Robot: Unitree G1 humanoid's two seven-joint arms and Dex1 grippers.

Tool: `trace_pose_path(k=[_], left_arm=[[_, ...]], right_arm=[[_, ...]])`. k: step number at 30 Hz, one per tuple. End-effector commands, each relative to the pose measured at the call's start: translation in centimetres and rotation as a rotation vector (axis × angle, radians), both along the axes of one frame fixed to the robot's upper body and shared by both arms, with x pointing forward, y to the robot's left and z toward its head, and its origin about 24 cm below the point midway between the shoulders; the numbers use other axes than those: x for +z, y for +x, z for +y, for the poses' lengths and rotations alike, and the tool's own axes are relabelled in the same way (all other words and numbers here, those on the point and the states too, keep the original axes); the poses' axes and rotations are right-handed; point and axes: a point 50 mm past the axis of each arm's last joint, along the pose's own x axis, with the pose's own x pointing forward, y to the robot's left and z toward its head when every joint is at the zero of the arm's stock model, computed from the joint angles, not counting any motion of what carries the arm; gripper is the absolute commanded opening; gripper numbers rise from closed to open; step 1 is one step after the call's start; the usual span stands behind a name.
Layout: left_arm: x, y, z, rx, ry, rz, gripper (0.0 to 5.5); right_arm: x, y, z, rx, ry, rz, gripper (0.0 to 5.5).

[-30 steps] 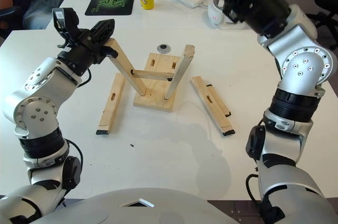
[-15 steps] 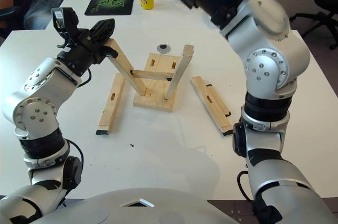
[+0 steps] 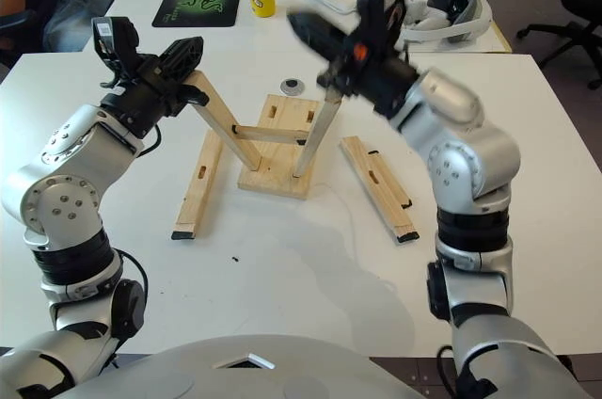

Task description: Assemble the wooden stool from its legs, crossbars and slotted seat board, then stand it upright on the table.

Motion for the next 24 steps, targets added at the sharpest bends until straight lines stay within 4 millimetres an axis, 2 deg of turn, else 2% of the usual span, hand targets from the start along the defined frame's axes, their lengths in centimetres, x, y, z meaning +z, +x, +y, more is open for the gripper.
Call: trace_pose_path(k=[1,8,14,16,17,19,22,24], left_arm=[[-0.1,0.0,-0.1,-0.011,0.011,0.011,0.0],[-0.3,-0.1,-0.2,-0.012,0.013,0.018,0.0],[-0.3,0.0,-0.1,-0.01,0.011,0.014,0.0],[-0.3,0.0,-0.1,-0.011,0.012,0.014,0.0],[-0.3,0.0,-0.1,-0.012,0.012,0.014,0.0],[-0.3,0.0,-0.1,-0.012,0.013,0.014,0.0],[-0.3,0.1,0.0,-0.013,0.015,0.014,0.0],[-0.3,0.1,0.0,-0.011,0.019,0.011,0.0]], right_arm=[[-3.4,0.2,-0.1,-0.035,-0.078,0.124,0.02],[5.7,1.1,-0.2,-0.056,0.241,-0.188,0.02],[13.7,0.2,-2.2,-0.052,0.55,-0.409,0.02],[15.6,-0.6,-2.5,-0.029,0.585,-0.481,0.02],[15.5,-0.6,-2.3,-0.028,0.575,-0.476,0.02],[13.9,-0.1,-1.6,-0.032,0.496,-0.429,0.02],[7.0,0.7,0.3,-0.008,0.245,-0.222,0.02],[0.3,0.7,0.8,0.003,0.01,-0.069,0.02]])
